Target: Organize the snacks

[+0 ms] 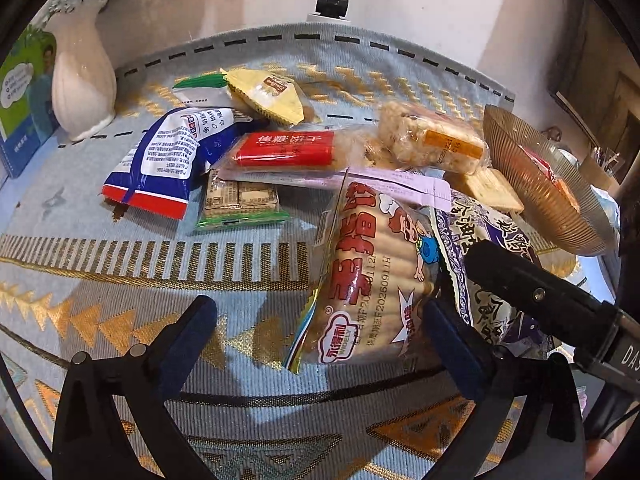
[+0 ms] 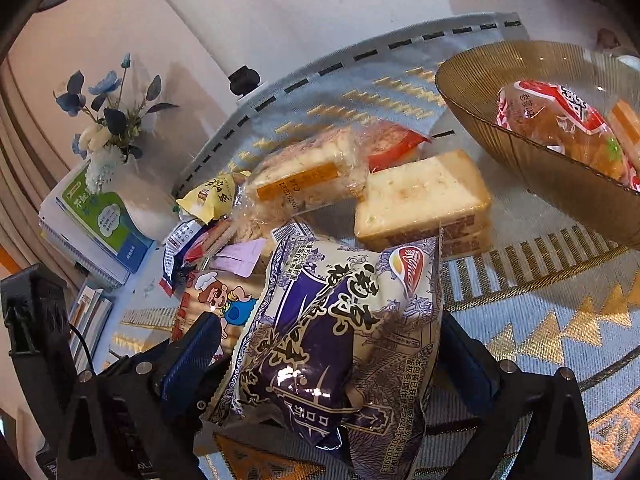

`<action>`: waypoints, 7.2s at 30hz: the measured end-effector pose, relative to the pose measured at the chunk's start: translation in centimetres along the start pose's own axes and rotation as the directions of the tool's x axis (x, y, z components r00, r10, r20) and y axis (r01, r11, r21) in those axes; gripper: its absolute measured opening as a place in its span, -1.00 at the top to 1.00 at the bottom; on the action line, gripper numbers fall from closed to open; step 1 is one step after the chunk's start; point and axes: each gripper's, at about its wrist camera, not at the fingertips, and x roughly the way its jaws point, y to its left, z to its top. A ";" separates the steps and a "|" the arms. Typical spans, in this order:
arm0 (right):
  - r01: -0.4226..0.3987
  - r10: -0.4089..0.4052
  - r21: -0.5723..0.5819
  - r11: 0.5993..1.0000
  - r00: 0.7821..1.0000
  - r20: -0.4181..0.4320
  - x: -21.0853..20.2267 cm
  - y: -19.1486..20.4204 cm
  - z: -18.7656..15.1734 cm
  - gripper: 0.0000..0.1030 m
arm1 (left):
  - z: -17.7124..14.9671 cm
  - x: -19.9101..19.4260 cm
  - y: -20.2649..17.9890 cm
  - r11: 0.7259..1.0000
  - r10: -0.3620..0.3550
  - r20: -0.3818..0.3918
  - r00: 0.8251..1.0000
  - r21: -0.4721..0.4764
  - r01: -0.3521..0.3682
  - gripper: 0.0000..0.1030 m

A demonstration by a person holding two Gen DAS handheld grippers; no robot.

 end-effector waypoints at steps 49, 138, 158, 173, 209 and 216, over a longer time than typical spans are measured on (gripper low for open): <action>0.010 -0.010 -0.009 1.000 1.000 -0.005 0.1 0.3 0.2 -1.00 | -0.1 0.0 0.1 1.000 -0.002 0.003 1.000 0.002 0.002 -1.00; -0.287 0.253 0.099 0.953 0.932 0.259 -10.3 -3.1 1.6 -0.23 | -0.3 -8.8 -0.1 0.967 -0.201 0.304 0.931 -0.089 0.237 0.37; -0.155 0.132 0.050 0.987 0.939 0.317 -15.1 -11.3 14.5 -0.24 | 12.4 -5.9 -15.1 0.916 -0.401 0.271 0.875 0.130 0.379 0.37; 0.003 -0.055 0.231 0.973 0.974 0.220 -14.4 -18.3 14.9 -0.76 | 14.1 -0.1 -19.9 0.972 -0.189 0.159 0.969 0.168 0.162 -0.98; 0.003 -0.008 -0.202 0.979 1.000 -0.021 -3.6 7.6 6.6 -0.82 | 11.4 -5.6 7.6 0.983 0.145 0.095 0.985 -0.125 -0.132 -0.99; -0.014 -0.015 -0.314 0.949 0.996 -0.089 0.9 10.7 4.2 -0.82 | 10.4 -2.8 11.3 0.982 0.097 0.055 0.994 -0.166 -0.086 -0.99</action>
